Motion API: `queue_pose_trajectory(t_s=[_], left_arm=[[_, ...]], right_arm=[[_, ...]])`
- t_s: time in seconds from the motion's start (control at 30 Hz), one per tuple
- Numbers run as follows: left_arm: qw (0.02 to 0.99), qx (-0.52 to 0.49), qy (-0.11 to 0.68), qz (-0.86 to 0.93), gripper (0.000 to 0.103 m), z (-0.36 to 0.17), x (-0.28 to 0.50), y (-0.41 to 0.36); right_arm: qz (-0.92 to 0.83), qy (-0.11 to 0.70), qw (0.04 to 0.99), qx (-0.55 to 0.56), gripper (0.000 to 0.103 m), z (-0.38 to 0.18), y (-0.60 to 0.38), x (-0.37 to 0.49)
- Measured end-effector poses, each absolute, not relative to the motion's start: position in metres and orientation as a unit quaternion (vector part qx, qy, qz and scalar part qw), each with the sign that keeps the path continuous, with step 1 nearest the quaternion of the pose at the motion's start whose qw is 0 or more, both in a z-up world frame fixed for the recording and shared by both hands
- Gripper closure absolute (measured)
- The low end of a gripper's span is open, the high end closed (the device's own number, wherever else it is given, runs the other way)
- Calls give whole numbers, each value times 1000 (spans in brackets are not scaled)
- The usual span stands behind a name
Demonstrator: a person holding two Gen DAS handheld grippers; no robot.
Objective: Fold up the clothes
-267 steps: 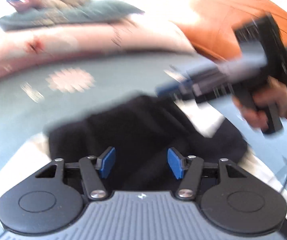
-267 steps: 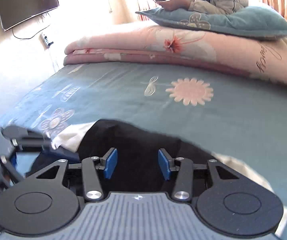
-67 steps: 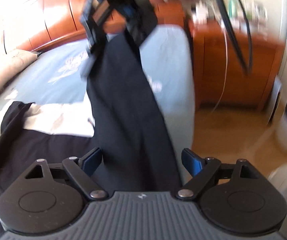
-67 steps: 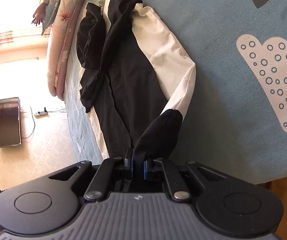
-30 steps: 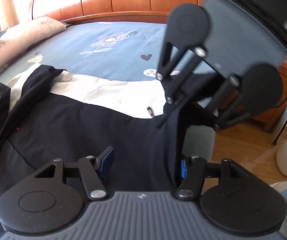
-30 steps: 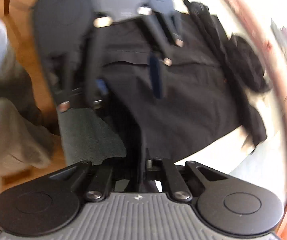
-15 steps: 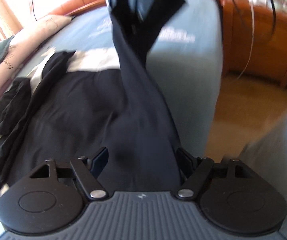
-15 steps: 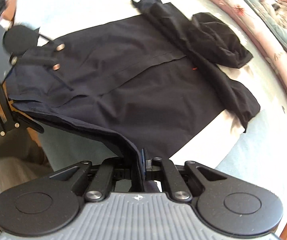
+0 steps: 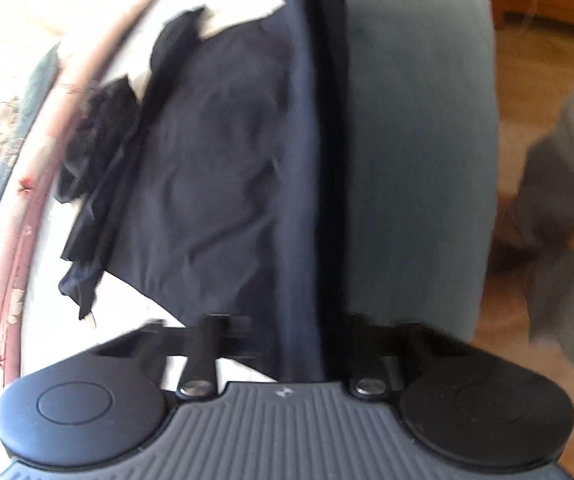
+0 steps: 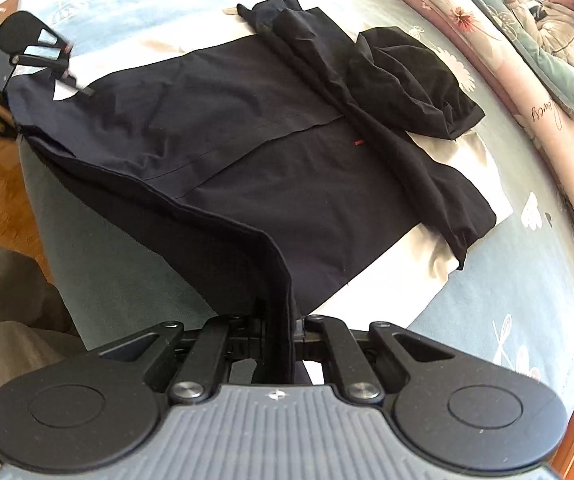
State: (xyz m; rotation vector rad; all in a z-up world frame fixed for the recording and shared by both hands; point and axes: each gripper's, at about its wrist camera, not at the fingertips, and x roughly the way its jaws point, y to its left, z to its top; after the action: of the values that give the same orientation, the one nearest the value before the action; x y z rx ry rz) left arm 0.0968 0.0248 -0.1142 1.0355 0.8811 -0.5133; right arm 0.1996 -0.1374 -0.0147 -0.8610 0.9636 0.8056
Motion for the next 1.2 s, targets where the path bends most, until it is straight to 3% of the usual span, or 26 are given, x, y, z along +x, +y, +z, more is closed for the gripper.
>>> queue_pose_trajectory(t_s=[0.23,0.53,0.9,1.2], left_arm=[[770,427,418,-221,100,-81,118,37],[812,423,371,-154,96,-37,191,54],[825,385,403,-97,93,-20,336,68],[831,360,422,-54,93,-42,435,91]], right_arm=[[351,427,728,-406,95,-8,-134,207],[298,380,765,-426,95,4,-125,251],[263,311,810,-422,96,-4,-128,373],[247,290,833,-403,96,-21,-110,490]])
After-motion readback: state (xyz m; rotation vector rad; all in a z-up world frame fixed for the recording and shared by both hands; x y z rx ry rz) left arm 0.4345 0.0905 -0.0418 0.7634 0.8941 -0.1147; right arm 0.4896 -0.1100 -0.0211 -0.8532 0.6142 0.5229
